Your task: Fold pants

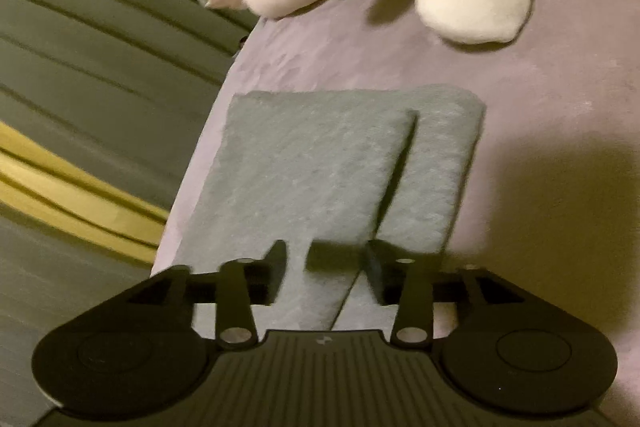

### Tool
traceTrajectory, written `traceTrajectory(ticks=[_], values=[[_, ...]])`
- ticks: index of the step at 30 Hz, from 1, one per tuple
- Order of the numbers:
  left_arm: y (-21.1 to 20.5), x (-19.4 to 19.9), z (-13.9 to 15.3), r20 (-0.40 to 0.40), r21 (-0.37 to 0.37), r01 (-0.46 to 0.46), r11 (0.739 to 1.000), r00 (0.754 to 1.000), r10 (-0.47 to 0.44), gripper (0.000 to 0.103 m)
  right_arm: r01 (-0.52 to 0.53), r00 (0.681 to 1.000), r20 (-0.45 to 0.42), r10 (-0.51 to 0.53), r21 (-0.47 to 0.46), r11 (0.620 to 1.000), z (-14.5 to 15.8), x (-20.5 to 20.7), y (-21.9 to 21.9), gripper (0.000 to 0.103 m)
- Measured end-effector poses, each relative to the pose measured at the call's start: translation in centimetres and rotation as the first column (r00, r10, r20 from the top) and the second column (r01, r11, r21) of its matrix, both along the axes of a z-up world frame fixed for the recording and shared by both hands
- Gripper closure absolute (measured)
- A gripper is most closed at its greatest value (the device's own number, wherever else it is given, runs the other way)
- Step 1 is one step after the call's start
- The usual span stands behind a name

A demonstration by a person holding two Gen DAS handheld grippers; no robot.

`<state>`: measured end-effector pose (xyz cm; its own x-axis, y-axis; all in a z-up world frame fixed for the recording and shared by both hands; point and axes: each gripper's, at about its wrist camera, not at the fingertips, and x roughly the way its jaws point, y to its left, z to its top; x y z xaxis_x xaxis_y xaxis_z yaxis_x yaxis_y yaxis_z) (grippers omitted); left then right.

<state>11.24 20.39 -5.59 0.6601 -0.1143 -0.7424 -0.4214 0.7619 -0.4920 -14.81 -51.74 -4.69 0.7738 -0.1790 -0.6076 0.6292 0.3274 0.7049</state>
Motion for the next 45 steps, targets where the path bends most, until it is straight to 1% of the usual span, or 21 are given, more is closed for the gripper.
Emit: traceTrajectory(ticks=[3, 7, 8, 9, 10, 11, 12, 14, 17, 19, 20, 21, 24, 30, 33, 35, 37, 39, 41, 44, 45], values=[[-0.2, 0.3, -0.2, -0.003, 0.007, 0.013, 1.0, 1.0, -0.013, 0.004, 0.004, 1.0, 0.002, -0.004, 0.016, 1.0, -0.1, 0.6, -0.1, 0.041], [-0.3, 1.2, -0.2, 0.003, 0.024, 0.007, 1.0, 1.0, -0.007, 0.003, -0.014, 1.0, 0.019, 0.014, 0.003, 1.0, -0.2, 2.0, 0.0, 0.041], [-0.2, 1.3, -0.2, 0.012, 0.021, -0.002, 1.0, 1.0, 0.002, 0.003, -0.021, 0.999, 0.029, 0.022, -0.001, 1.0, -0.2, 2.3, 0.0, 0.048], [-0.1, 1.3, -0.2, 0.022, 0.015, -0.011, 1.0, 1.0, 0.011, 0.003, -0.031, 0.999, 0.034, 0.031, -0.002, 1.0, -0.3, 2.6, 0.1, 0.073], [0.0, 1.3, -0.2, 0.037, 0.009, -0.015, 1.0, 0.999, 0.014, 0.004, -0.035, 0.999, 0.032, 0.035, -0.001, 0.999, -0.4, 2.8, 0.1, 0.089], [0.0, 1.2, -0.2, 0.05, 0.01, -0.014, 1.0, 0.999, 0.014, 0.007, -0.037, 0.999, 0.026, 0.037, -0.005, 0.999, -0.5, 2.9, 0.2, 0.091], [0.0, 1.3, -0.3, 0.05, 0.024, -0.014, 1.0, 0.999, 0.013, 0.018, -0.035, 0.999, 0.021, 0.036, -0.011, 0.999, -0.6, 3.0, 0.3, 0.091], [0.0, 1.7, -0.5, 0.021, 0.057, 0.002, 0.998, 1.0, -0.003, 0.032, -0.035, 0.999, 0.019, 0.035, -0.011, 0.999, -0.7, 3.1, 0.2, 0.091], [-0.2, 2.2, -0.8, -0.004, 0.095, 0.011, 0.995, 1.0, -0.011, 0.048, -0.049, 0.999, -0.015, 0.049, -0.004, 0.999, -0.9, 3.8, 0.2, 0.082], [0.0, 2.2, -0.5, -0.016, 0.096, 0.002, 0.995, 1.0, 0.0, 0.065, -0.071, 0.997, -0.039, 0.07, -0.005, 0.997, -1.0, 4.4, 0.5, 0.082], [0.3, 2.2, -0.3, -0.02, 0.09, -0.005, 0.996, 1.0, 0.007, 0.08, -0.078, 0.996, -0.052, 0.076, -0.028, 0.997, -0.7, 4.7, 0.7, 0.084], [0.6, 2.1, -0.1, -0.02, 0.068, -0.011, 0.998, 1.0, 0.012, 0.084, -0.088, 0.994, -0.063, 0.084, -0.067, 0.994, -0.1, 4.8, 1.0, 0.095], [1.8, 1.4, 0.8, 0.005, -0.004, -0.032, 0.999, 0.999, 0.032, 0.09, -0.097, 0.995, -0.033, 0.094, -0.124, 0.988, 1.7, 4.7, 1.7, 0.096], [3.4, -0.5, 3.4, 0.077, -0.09, -0.017, 0.996, 0.997, 0.024, 0.09, -0.05, 0.986, 0.157, 0.06, -0.067, 0.997, 5.0, 1.1, 1.3, 0.096], [3.8, -1.5, 3.9, 0.082, -0.067, -0.005, 0.998, 0.997, 0.011, 0.09, -0.026, 0.979, 0.199, 0.032, -0.031, 0.999, 5.4, -0.8, 1.2, 0.096], [3.9, -1.7, 3.4, 0.061, -0.044, 0.012, 0.999, 0.998, -0.01, 0.089, -0.036, 0.988, 0.146, 0.047, -0.078, 0.996, 5.4, -1.3, 1.3, 0.096], [3.6, -1.3, 2.1, -0.01, -0.012, 0.021, 1.0, 1.0, -0.021, 0.085, -0.079, 0.996, 0.019, 0.083, -0.147, 0.986, 4.4, -0.3, 1.9, 0.096], [3.4, -1.0, 1.2, -0.082, 0.044, -0.001, 0.999, 0.997, 0.004, 0.063, -0.119, 0.989, -0.102, 0.104, -0.152, 0.981, 3.1, 1.0, 2.1, 0.095], [3.3, -1.4, 1.4, -0.078, 0.056, -0.017, 0.998, 0.997, 0.022, 0.056, -0.118, 0.976, -0.201, 0.084, -0.163, 0.98, 2.5, 1.6, 2.3, 0.09], [3.2, -2.2, 3.0, -0.088, 0.12, -0.083, 0.989, 0.992, 0.094, 0.017, -0.05, 0.98, -0.199, 0.012, -0.185, 0.982, 3.3, 1.0, 2.0, 0.081], [3.0, -2.8, 4.0, -0.063, 0.167, -0.116, 0.979, 0.99, 0.128, 0.015, -0.016, 0.979, -0.203, -0.026, -0.203, 0.979, 4.0, 0.5, 1.9, 0.075]])
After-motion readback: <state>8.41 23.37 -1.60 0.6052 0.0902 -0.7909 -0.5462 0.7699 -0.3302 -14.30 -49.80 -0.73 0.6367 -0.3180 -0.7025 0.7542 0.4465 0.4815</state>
